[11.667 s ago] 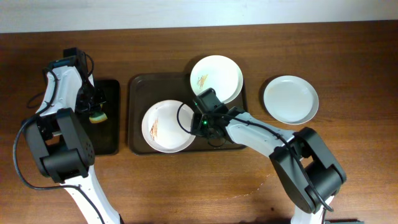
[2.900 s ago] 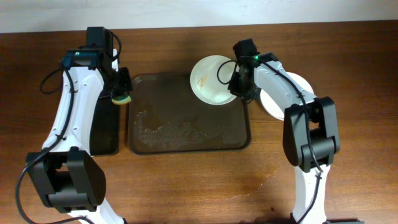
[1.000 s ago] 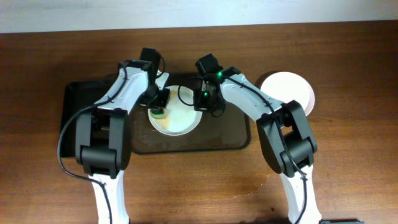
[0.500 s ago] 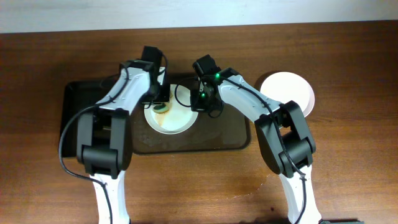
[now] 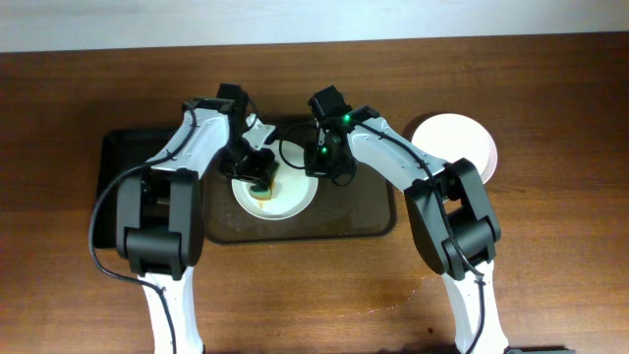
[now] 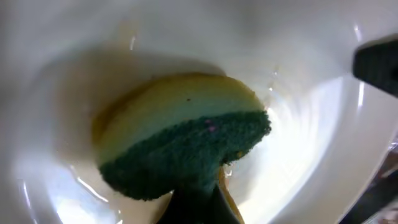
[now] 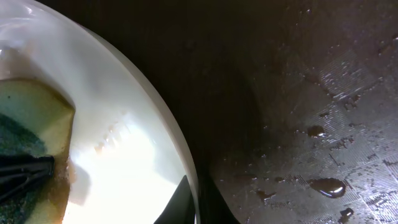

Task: Clean dirty plates on tray and stack at the side
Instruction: 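Scrub the last plate with the sponge while the right gripper holds it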

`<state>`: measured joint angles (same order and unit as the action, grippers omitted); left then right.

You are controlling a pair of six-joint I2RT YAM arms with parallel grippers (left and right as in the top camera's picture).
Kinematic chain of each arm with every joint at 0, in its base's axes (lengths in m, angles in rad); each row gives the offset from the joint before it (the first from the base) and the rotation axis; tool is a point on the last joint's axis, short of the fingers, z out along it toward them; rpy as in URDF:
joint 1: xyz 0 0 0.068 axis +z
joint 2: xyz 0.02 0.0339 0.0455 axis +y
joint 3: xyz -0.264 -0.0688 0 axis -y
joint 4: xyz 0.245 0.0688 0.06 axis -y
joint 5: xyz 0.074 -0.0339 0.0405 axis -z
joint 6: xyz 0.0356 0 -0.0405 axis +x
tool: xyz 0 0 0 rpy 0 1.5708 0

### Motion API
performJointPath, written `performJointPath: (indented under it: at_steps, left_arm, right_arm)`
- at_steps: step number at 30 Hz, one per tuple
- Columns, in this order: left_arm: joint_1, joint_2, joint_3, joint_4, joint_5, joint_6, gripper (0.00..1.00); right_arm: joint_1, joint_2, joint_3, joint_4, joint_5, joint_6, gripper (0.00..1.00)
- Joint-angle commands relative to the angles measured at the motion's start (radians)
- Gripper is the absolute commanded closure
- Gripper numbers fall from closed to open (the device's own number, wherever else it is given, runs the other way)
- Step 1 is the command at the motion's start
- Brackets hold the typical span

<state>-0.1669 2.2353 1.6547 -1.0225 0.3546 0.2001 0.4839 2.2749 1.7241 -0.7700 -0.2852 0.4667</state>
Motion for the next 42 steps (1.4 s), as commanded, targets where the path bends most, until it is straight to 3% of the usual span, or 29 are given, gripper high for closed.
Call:
performJointPath:
  at_steps: [1,3,6,8,11,13,14,15,17,19,21,23,28,32,33,34,35,37,38,42]
  left_arm:
    - [0.04,0.108,-0.045,0.126,0.021,-0.076,0.99]
    - [0.064,0.108,-0.022,0.163,-0.003,-0.11,1.0]
    - [0.06,0.108,0.029,0.186,-0.193,-0.256,0.99]
    - [0.052,0.108,0.029,0.114,-0.372,-0.372,1.0]
    - [0.042,0.108,0.029,-0.034,-0.534,-0.398,1.0]
    - [0.04,0.108,0.029,-0.106,-0.533,-0.396,1.0]
    - [0.033,0.108,0.029,-0.124,-0.461,-0.327,0.99]
    - [0.029,0.108,0.029,-0.122,-0.286,-0.187,0.99]
    - [0.032,0.108,0.029,-0.114,0.077,-0.019,1.0]
    - [0.038,0.108,0.029,-0.043,0.22,-0.011,1.0]
    - [0.039,0.108,0.032,0.053,0.203,-0.114,0.99]
    - [0.042,0.108,0.079,0.069,0.019,-0.274,1.0]
    - [0.043,0.102,0.544,-0.223,-0.235,-0.283,1.0]
    - [0.043,0.105,0.622,-0.357,-0.274,-0.316,1.0]
    - [0.043,0.105,0.622,-0.359,-0.278,-0.316,0.99]
    - [0.043,0.105,0.622,-0.352,-0.278,-0.316,1.0]
    - [0.043,0.105,0.622,-0.347,-0.278,-0.316,1.0]
    - [0.043,0.105,0.622,-0.34,-0.278,-0.316,1.0]
    - [0.044,0.105,0.622,-0.339,-0.278,-0.316,1.0]
    - [0.047,0.106,0.622,-0.342,-0.292,-0.316,0.99]
  right_arm:
    - [0.006,0.023,-0.019,0.0,0.03,0.005,0.96]
    - [0.006,0.023,-0.019,0.0,0.031,0.005,0.96]
    - [0.006,0.023,-0.02,0.0,0.031,0.002,0.96]
    - [0.006,0.023,-0.02,0.0,0.031,0.001,0.96]
    - [0.006,0.023,-0.02,0.0,0.031,0.001,0.96]
    - [0.006,0.023,-0.02,0.0,0.031,-0.006,0.96]
    - [0.006,0.023,-0.02,0.0,0.031,-0.006,0.96]
    - [0.006,0.023,-0.02,0.0,0.031,-0.006,0.96]
    - [0.006,0.023,-0.02,0.0,0.031,-0.006,0.96]
    - [0.006,0.023,-0.02,0.0,0.031,-0.005,0.96]
    - [0.006,0.023,-0.02,0.0,0.031,-0.005,0.96]
    - [0.006,0.023,-0.02,0.0,0.031,-0.005,0.96]
    - [0.006,0.023,-0.02,0.0,0.034,-0.005,0.96]
    - [0.007,0.023,-0.02,0.01,0.061,-0.005,0.95]
    - [0.007,0.023,-0.02,0.025,0.061,-0.004,0.65]
    - [0.008,0.023,-0.02,0.034,0.076,0.021,0.61]
    - [0.014,0.025,-0.02,0.037,0.107,0.037,0.63]
    - [0.029,0.047,-0.02,0.035,0.105,0.045,0.87]
    - [0.034,0.049,-0.02,0.033,0.085,0.045,0.92]
    - [0.023,-0.023,-0.018,-0.042,0.008,0.029,0.96]
